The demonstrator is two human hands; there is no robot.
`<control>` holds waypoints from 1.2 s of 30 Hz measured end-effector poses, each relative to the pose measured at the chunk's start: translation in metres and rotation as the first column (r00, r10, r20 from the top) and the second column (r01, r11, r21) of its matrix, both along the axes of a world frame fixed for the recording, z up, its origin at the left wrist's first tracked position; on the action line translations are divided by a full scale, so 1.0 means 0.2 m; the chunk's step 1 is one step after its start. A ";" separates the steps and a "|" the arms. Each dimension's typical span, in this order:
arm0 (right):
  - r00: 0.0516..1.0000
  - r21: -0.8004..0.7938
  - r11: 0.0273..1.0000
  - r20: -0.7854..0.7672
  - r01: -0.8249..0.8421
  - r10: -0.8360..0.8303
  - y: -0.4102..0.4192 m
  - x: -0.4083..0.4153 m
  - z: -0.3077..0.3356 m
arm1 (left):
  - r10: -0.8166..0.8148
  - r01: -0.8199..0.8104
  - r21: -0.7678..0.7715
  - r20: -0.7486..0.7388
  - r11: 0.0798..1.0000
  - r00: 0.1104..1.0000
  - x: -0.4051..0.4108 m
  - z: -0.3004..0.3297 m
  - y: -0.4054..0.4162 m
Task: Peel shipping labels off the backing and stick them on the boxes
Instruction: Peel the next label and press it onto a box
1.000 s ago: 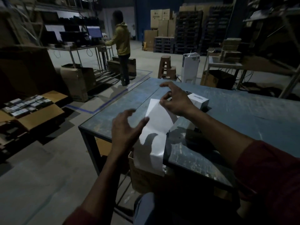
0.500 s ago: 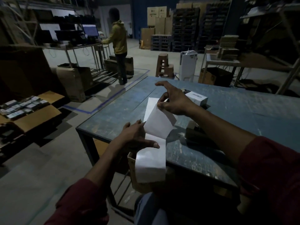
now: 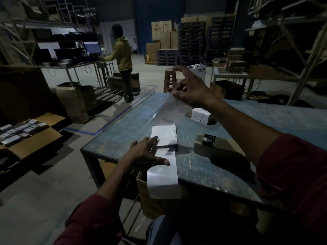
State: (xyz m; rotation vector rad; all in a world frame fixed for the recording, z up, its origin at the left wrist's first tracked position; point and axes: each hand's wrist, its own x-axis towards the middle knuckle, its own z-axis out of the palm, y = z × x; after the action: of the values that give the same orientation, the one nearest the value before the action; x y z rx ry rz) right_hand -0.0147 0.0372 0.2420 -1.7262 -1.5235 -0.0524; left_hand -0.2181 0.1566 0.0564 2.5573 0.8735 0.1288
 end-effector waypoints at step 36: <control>0.652 0.003 0.886 -0.678 0.463 -0.338 -0.95 0.20 -0.42 | 0.359 0.122 -0.753 0.441 0.646 0.822 0.53 0.49 -0.65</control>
State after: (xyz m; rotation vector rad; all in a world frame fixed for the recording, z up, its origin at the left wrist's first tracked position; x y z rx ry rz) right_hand 0.0256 -0.1520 0.1586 -1.6541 -0.5694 0.1820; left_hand -0.1129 0.0274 0.1541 1.5140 0.6596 0.4344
